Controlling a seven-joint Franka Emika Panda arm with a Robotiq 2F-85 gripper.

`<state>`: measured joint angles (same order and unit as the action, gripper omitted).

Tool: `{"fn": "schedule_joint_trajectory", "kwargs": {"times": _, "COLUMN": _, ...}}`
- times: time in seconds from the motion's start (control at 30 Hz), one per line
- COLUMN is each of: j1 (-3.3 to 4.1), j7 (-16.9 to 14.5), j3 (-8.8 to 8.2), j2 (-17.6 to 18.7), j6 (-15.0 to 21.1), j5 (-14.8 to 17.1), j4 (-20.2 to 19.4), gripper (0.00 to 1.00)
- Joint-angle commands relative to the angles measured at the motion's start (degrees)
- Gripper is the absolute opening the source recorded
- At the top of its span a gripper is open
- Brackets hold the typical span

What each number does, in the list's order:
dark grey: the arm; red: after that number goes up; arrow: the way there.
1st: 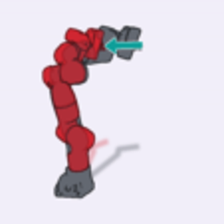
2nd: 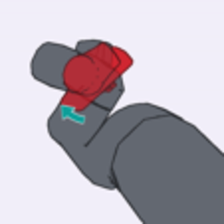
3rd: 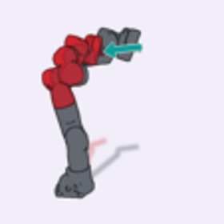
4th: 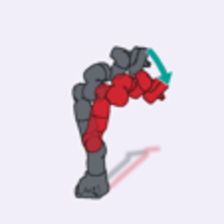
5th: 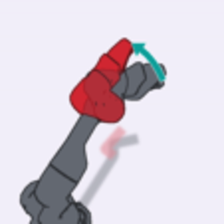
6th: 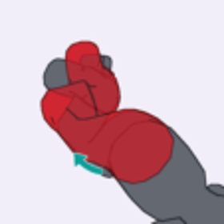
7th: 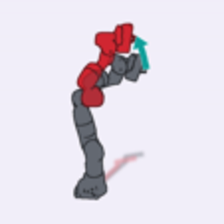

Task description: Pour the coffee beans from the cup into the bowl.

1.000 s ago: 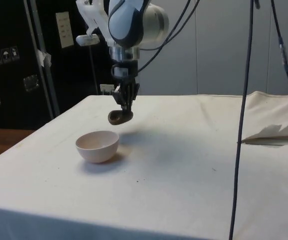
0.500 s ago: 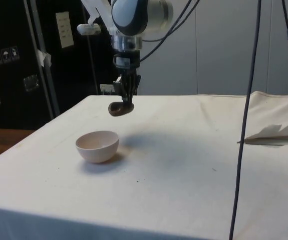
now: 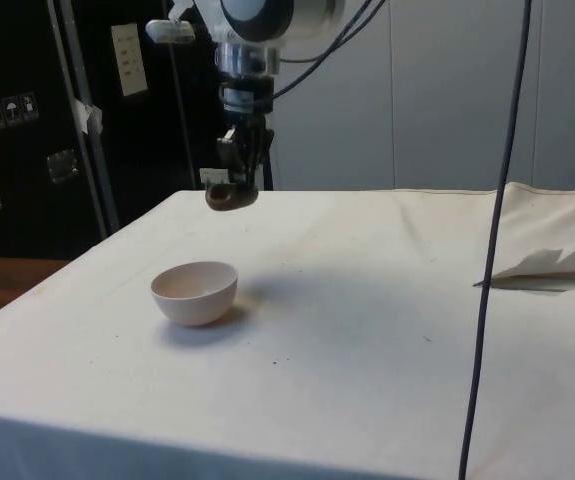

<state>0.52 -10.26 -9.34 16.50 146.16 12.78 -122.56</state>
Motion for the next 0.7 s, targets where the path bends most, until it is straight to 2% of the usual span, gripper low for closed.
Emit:
{"fn": "schedule_joint_trajectory", "kwargs": {"times": 0.0, "j1": 0.63, "j7": 1.4, "j3": -0.57, "j2": -0.2, "j6": -0.5, "j5": -1.5, "j4": 0.2, "gripper": 0.0}}
{"fn": "schedule_joint_trajectory", "kwargs": {"times": 0.13, "j1": 1.03, "j7": 3.0, "j3": -0.17, "j2": -0.8, "j6": -0.6, "j5": -2.9, "j4": 0.3, "gripper": 0.0}}
{"fn": "schedule_joint_trajectory", "kwargs": {"times": 0.17, "j1": 0.34, "j7": 1.4, "j3": 0.17, "j2": -0.5, "j6": -0.2, "j5": -1.4, "j4": 0.3, "gripper": 0.0}}
{"fn": "schedule_joint_trajectory", "kwargs": {"times": 0.2, "j1": 1.03, "j7": 3.3, "j3": 0.0, "j2": -0.9, "j6": -0.6, "j5": -3.2, "j4": 0.3, "gripper": 0.0}}
{"fn": "schedule_joint_trajectory", "kwargs": {"times": 0.43, "j1": 1.32, "j7": 6.2, "j3": 1.03, "j2": -1.5, "j6": -0.9, "j5": -5.7, "j4": 0.5, "gripper": 0.0}}
{"fn": "schedule_joint_trajectory", "kwargs": {"times": 0.47, "j1": 0.86, "j7": 5.2, "j3": 1.55, "j2": -1.1, "j6": -0.3, "j5": -4.6, "j4": 0.7, "gripper": 0.0}}
{"fn": "schedule_joint_trajectory", "kwargs": {"times": 0.5, "j1": 1.43, "j7": 6.6, "j3": 1.09, "j2": -1.8, "j6": -1.0, "j5": -6.0, "j4": 0.6, "gripper": 0.0}}
{"fn": "schedule_joint_trajectory", "kwargs": {"times": 0.67, "j1": 1.6, "j7": 8.8, "j3": 1.72, "j2": -3.1, "j6": -2.0, "j5": -8.4, "j4": 0.7, "gripper": 0.0}}
